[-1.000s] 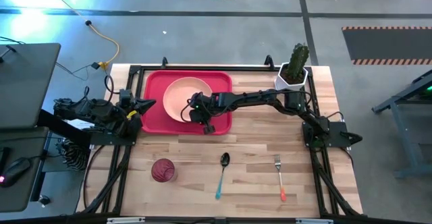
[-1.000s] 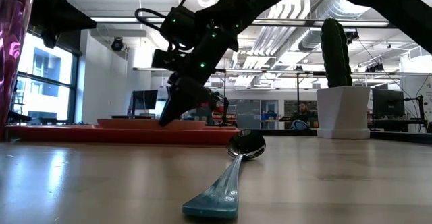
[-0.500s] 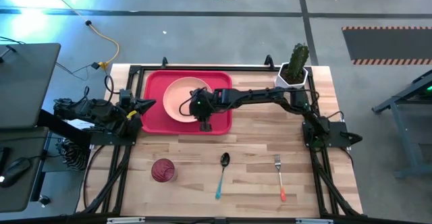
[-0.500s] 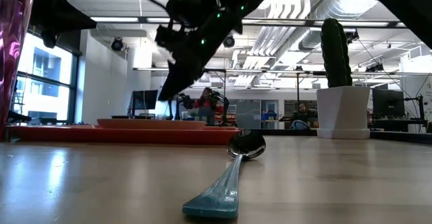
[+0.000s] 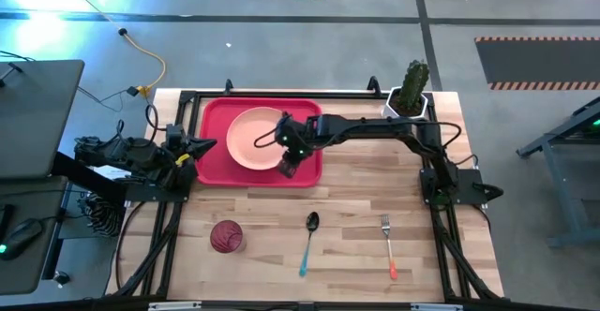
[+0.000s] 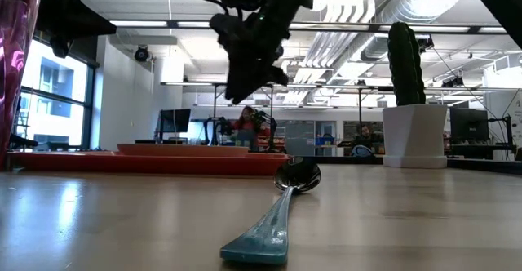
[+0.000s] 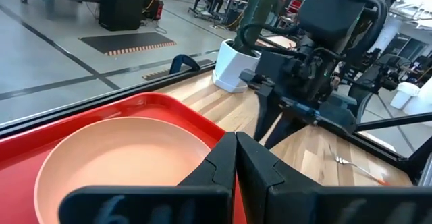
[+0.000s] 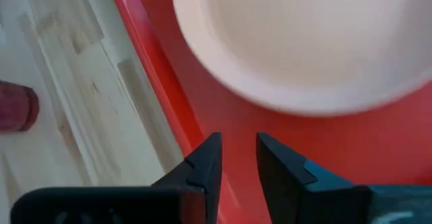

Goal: Pick and place plate/cup/fork/spoon on tray
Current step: Move the red serving tray to the upper middle of the table

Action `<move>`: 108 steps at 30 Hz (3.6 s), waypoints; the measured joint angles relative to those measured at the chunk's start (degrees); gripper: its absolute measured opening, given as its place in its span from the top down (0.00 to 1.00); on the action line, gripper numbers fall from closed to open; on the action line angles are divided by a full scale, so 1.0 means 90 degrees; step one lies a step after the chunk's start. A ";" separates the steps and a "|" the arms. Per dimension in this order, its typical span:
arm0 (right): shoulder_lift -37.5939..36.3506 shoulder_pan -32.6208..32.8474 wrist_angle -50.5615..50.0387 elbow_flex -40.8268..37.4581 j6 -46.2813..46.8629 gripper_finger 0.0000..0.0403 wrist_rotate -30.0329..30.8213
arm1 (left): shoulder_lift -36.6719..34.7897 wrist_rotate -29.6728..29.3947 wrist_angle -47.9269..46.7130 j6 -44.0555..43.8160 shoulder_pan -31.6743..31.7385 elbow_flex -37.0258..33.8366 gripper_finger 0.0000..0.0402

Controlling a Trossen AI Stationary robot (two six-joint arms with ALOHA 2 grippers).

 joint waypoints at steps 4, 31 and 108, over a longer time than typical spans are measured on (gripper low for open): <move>-0.0037 0.0128 -0.0865 0.0000 0.0200 0.79 0.0356 | 0.0001 -0.0002 0.0000 0.0143 0.0000 0.0000 1.00; -0.0424 0.0909 -0.4761 -0.0007 0.0056 0.79 0.2964 | 0.0000 -0.0017 0.0003 0.0321 0.0002 0.0000 1.00; -0.2041 -0.0483 0.2673 -0.4519 0.4637 0.68 0.1997 | 0.0001 -0.0017 -0.0045 0.0329 0.0002 0.0002 1.00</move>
